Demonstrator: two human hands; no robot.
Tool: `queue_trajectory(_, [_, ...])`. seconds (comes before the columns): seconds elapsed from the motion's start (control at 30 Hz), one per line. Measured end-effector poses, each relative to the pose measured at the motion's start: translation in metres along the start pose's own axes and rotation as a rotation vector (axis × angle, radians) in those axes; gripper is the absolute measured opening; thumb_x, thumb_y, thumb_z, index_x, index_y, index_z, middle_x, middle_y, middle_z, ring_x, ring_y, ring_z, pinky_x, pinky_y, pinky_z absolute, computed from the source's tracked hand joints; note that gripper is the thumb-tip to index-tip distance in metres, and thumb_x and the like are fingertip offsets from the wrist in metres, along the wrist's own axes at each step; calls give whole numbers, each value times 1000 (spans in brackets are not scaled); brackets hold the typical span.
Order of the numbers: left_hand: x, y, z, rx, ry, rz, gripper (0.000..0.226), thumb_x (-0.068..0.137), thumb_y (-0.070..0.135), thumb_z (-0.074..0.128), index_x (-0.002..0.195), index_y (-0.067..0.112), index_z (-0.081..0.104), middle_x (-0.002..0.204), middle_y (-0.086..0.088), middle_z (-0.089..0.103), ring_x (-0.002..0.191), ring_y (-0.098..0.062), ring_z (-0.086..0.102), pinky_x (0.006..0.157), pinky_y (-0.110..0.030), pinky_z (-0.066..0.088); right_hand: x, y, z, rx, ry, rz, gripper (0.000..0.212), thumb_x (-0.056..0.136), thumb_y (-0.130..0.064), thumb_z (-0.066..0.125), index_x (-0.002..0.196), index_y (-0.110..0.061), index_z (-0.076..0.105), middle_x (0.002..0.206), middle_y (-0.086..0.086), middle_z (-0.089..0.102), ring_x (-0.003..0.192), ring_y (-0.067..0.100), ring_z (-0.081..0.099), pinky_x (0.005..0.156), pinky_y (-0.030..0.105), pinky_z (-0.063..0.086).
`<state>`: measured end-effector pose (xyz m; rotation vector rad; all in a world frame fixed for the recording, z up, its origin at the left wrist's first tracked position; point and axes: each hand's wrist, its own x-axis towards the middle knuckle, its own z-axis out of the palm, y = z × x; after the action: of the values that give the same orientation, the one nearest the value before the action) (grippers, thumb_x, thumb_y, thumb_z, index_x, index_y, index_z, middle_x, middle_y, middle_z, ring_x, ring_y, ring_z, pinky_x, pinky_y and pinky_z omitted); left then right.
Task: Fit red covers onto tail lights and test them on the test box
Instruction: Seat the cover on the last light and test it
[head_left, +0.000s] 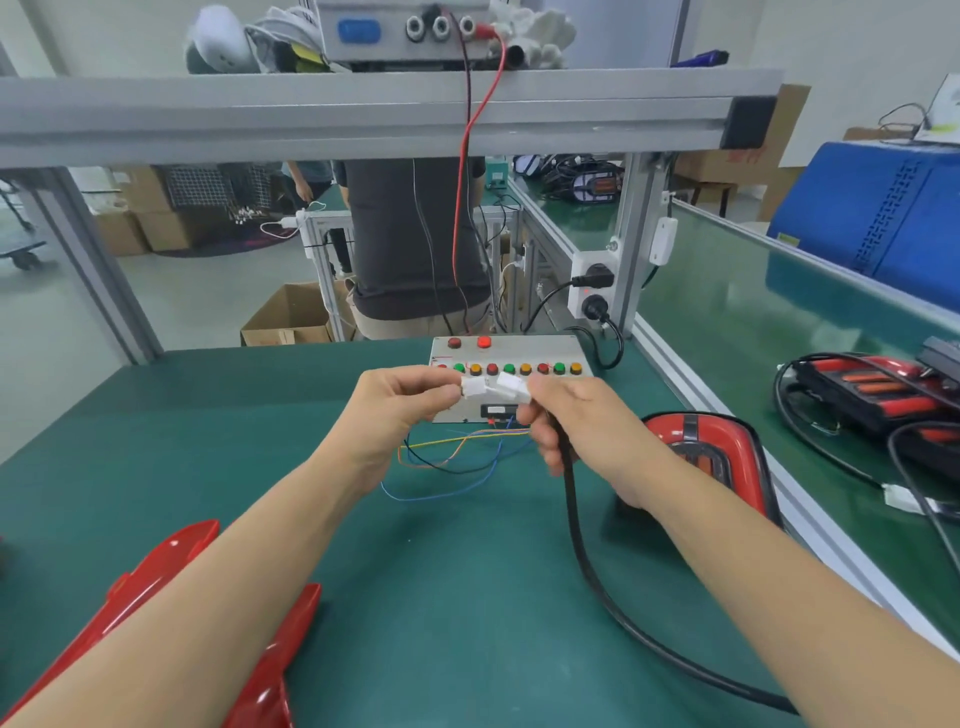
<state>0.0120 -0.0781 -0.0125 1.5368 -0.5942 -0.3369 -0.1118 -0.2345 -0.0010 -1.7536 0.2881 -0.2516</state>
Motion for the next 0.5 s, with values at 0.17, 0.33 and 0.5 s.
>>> queue_trajectory(0.17, [-2,-1,-3,35,3,37,21,78,-4,69,80,17,75,74,5,73,69,-2,62,69,-10,47,3,4,6,2,-79,111,39,104,-34,37,76,-12,53,44,-9,40,37,8,39,41,19,40])
queue_trajectory(0.33, [-6,-2,-4,60,-62,33,19,77,-5,69,81,12,75,77,0,72,75,-8,63,75,-13,48,5,8,13,71,-73,179,38,103,-36,38,76,-13,53,44,-9,38,36,8,37,39,18,37])
queue_trajectory(0.5, [-3,-4,-5,67,-87,-15,19,77,-6,68,79,12,75,78,-2,74,77,-7,65,75,-13,49,5,14,28,115,-59,158,39,104,-34,36,76,-12,52,41,-11,39,35,7,37,39,17,36])
